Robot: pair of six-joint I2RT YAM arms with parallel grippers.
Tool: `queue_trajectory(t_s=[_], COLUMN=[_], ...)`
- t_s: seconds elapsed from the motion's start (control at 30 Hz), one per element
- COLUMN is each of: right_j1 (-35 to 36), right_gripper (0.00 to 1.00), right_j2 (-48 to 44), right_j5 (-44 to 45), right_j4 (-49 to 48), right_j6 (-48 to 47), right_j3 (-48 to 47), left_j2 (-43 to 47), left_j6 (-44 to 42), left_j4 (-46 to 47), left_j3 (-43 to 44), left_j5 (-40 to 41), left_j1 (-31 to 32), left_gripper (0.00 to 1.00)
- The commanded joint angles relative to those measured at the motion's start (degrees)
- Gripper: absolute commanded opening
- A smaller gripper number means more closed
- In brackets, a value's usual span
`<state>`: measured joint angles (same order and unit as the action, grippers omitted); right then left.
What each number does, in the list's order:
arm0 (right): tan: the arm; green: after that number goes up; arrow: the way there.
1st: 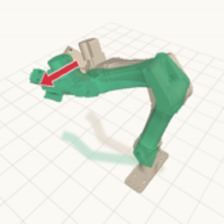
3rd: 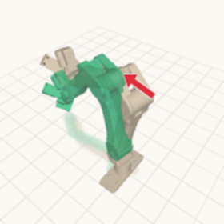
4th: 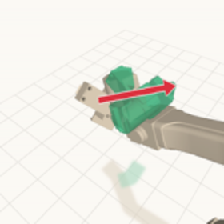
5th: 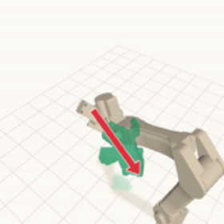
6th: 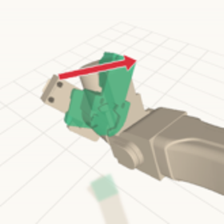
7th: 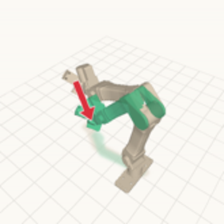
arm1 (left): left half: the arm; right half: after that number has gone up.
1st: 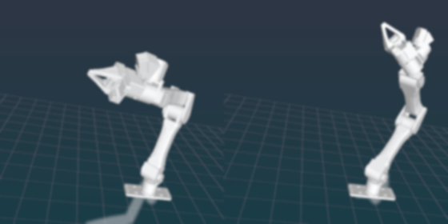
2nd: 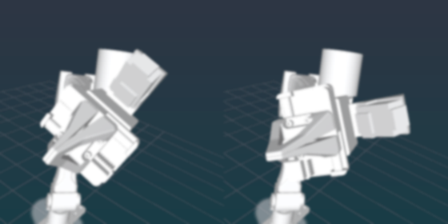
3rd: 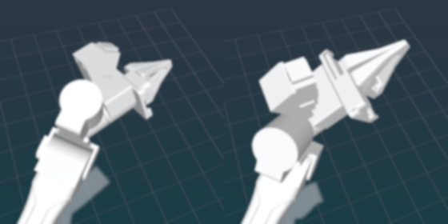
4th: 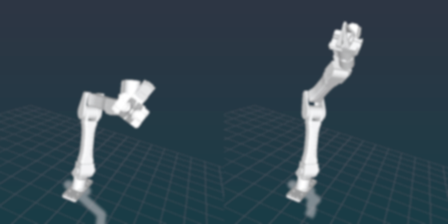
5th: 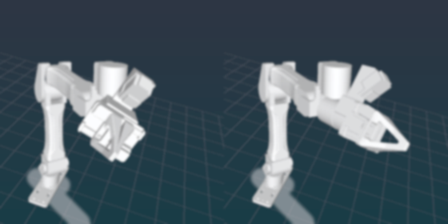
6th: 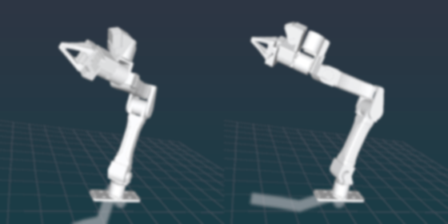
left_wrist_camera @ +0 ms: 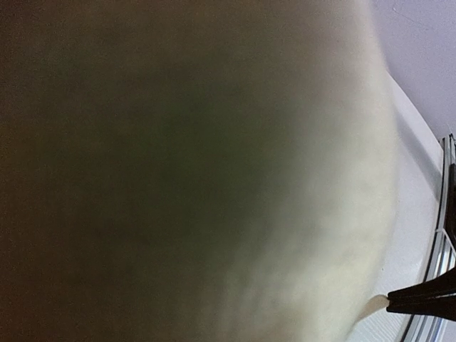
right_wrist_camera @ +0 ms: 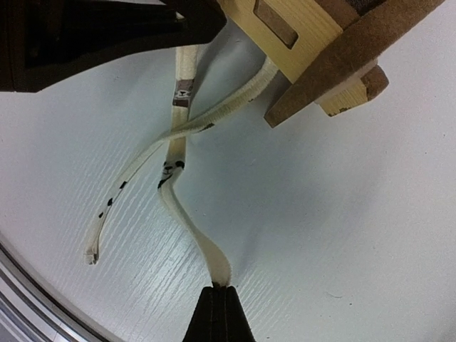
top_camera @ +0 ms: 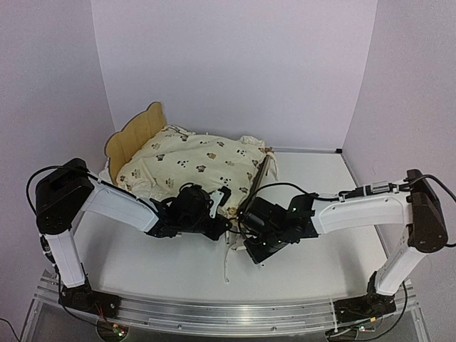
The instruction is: Set up the pet bed
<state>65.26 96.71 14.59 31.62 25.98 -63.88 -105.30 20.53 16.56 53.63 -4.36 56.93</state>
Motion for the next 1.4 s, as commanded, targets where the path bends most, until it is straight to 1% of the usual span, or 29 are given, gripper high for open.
queue_trajectory(t_s=[0.0, 0.1, 0.23, 0.27, 0.3, 0.33, 0.4, 0.5, 0.57, 0.93, 1.17, 1.37], right_j1=[-1.3, -2.1, -3.2, -3.3, -3.4, -3.5, -3.4, -3.5, -3.5, -3.4, -3.4, -3.4], right_gripper=[0.0, 0.0, 0.0, 0.0, 0.0, 0.0, 0.0, 0.0, 0.0, 0.0, 0.0, 0.0], right_j2=[-1.5, -1.4, -0.5, 0.0, 0.4, 1.0, 1.7, 1.8, 1.5, -0.3, -2.7, -4.8], right_j5=[-2.5, -3.4, -4.5, -4.9, -5.4, -5.8, -6.3, -6.1, -5.9, -5.2, -5.3, -4.1], right_j4=[-0.7, -1.2, -2.0, -2.2, -2.3, -2.3, -2.5, -2.7, -2.8, -3.2, -4.1, -5.6], right_j6=[3.2, 5.7, 9.1, 9.7, 10.0, 10.2, 10.3, 10.4, 10.6, 11.2, 12.8, 14.2], right_j3=[0.2, 0.0, -1.6, -2.1, -2.7, -3.2, -3.8, -3.6, -3.1, -0.2, 4.1, 7.0], left_j2=[0.9, 2.1, 3.2, 3.5, 3.8, 4.2, 4.7, 4.4, 3.9, 0.4, -0.1, 0.9], left_j6=[-0.1, 0.5, 1.6, 1.9, 2.2, 2.4, 2.7, 3.0, 3.1, 2.6, 2.8, 2.3], left_j4=[0.9, 0.6, 0.1, 0.0, 0.0, 0.0, 0.0, 0.0, 0.3, 1.6, 2.5, 0.8], left_j3=[1.5, 0.2, -1.1, -1.4, -1.8, -2.2, -2.8, -3.0, -3.0, -1.8, -1.6, -1.5], left_j5=[-0.4, -1.3, -2.8, -3.0, -3.0, -3.0, -2.9, -3.1, -3.7, -3.8, -3.5, -3.7], left_j1=[-0.1, -0.1, -0.1, -0.1, -0.1, -0.1, -0.1, 0.0, -0.1, -0.1, 0.1, 1.2], left_gripper=[0.03, 0.0, 0.01, 0.04, 0.09, 0.17, 0.25, 0.27, 0.26, 0.13, 0.0, 0.0])
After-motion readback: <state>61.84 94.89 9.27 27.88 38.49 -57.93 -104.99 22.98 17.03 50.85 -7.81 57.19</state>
